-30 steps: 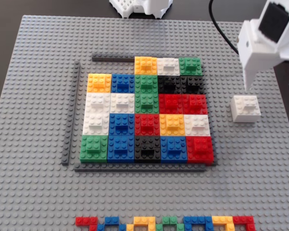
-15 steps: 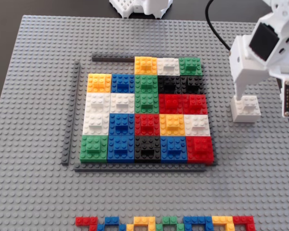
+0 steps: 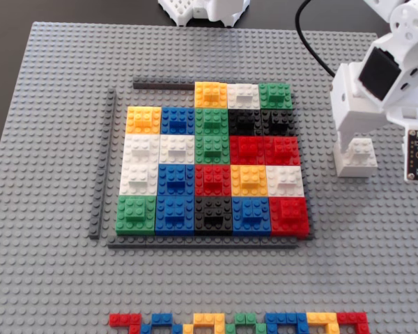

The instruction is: Grab the cube and place it into the grid

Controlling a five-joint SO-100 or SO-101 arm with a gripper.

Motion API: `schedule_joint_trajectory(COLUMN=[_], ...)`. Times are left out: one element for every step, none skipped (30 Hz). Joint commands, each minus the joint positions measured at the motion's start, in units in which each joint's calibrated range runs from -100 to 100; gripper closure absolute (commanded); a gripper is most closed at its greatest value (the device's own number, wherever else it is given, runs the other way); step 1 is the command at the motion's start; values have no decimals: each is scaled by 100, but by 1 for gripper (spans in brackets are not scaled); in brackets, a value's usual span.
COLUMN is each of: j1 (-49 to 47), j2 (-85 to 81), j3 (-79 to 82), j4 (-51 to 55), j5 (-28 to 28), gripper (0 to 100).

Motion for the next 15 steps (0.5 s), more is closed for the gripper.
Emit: schedule_joint_trajectory(j1=[18,11,11,3,-4,-4,-11,-19,-19,-26,-26,-33,-33,-41,-41], j2=[-188,-188,-188,-188,-188,-188,-188,-188,-188,-188,-188,-188,-188,-188,-188], j3=[-329,-356,-392,-429,-456,-474,-510,-547,-574,-601,-637,-664,-682,-692,-692], j4=[22,37,46,61,71,81,95,110,125,139,154,164,173,173,168], j5=[15,15,10,10,10,10,10,10,10,10,10,10,10,5,5], gripper=[69,69,69,69,69,70,70,70,70,70,70,70,70,70,70])
